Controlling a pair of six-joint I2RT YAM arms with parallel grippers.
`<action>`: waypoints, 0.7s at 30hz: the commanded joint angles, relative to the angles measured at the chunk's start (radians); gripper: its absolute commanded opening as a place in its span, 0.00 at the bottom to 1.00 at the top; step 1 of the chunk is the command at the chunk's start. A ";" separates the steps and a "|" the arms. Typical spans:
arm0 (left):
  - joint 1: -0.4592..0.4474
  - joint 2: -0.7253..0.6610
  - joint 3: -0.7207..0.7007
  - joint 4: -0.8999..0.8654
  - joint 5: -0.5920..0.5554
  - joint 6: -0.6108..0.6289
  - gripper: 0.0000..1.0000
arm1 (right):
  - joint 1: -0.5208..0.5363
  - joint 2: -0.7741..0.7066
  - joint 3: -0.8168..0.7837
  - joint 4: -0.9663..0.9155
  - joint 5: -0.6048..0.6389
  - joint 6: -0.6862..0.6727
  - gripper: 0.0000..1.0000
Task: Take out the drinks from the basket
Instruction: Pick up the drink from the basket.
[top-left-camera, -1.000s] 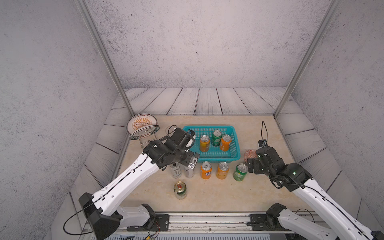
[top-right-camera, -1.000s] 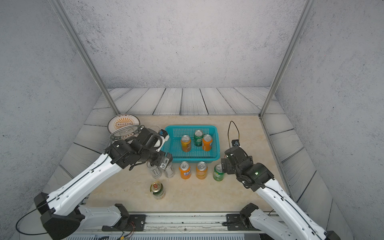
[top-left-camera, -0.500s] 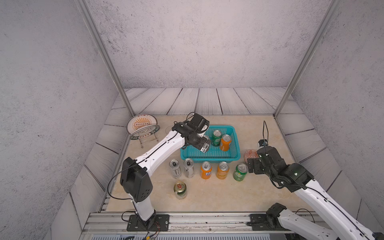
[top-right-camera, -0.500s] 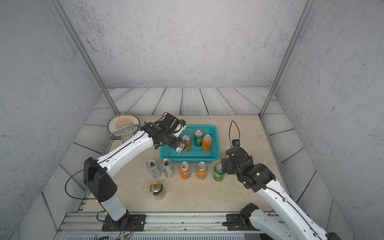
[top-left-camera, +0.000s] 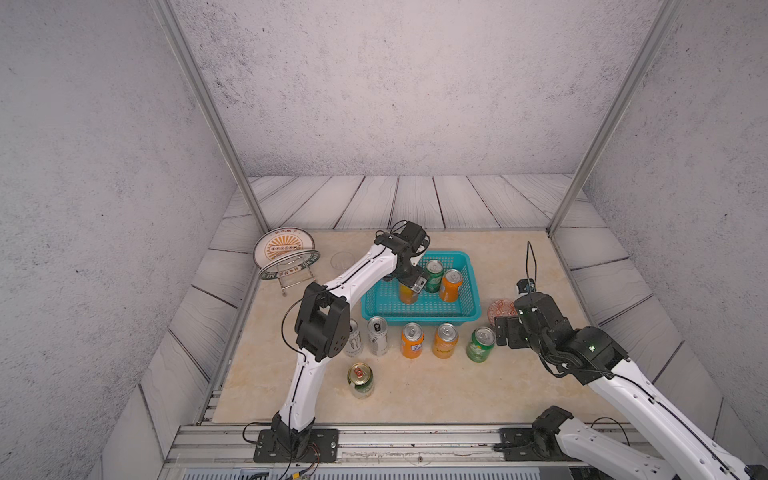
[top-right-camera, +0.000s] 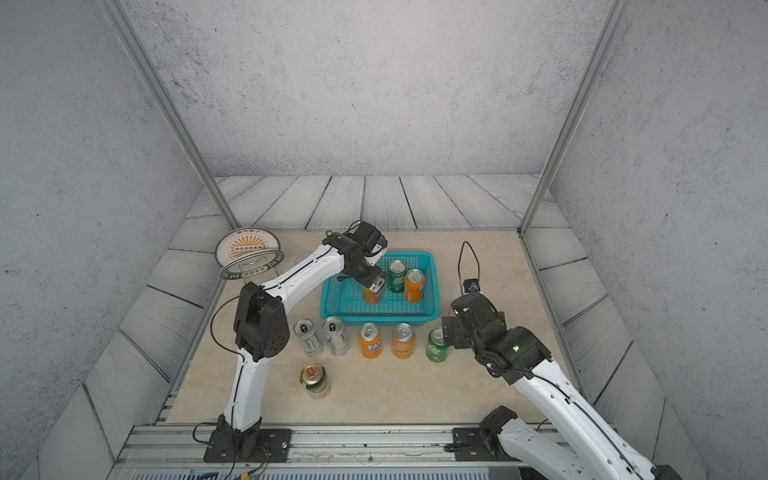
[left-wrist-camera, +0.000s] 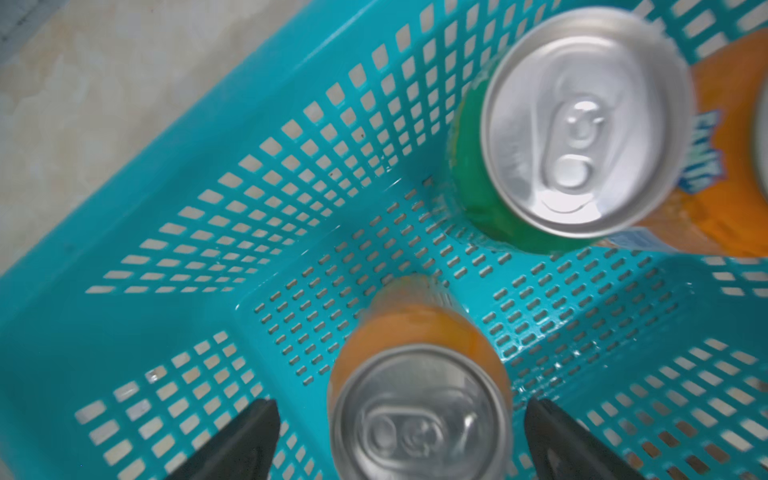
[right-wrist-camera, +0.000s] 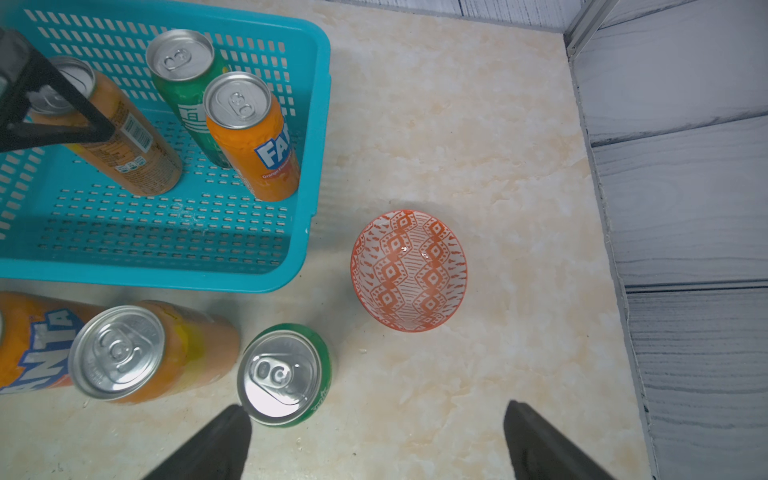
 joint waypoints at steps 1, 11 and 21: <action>0.008 0.038 0.045 -0.056 0.001 0.015 0.98 | -0.003 -0.015 -0.007 -0.009 -0.005 0.010 1.00; 0.009 0.101 0.059 -0.049 0.039 0.007 0.88 | -0.003 -0.013 -0.021 -0.001 -0.008 0.012 1.00; 0.009 0.088 0.070 -0.069 0.040 -0.007 0.74 | -0.003 -0.015 -0.025 0.003 -0.003 0.007 0.99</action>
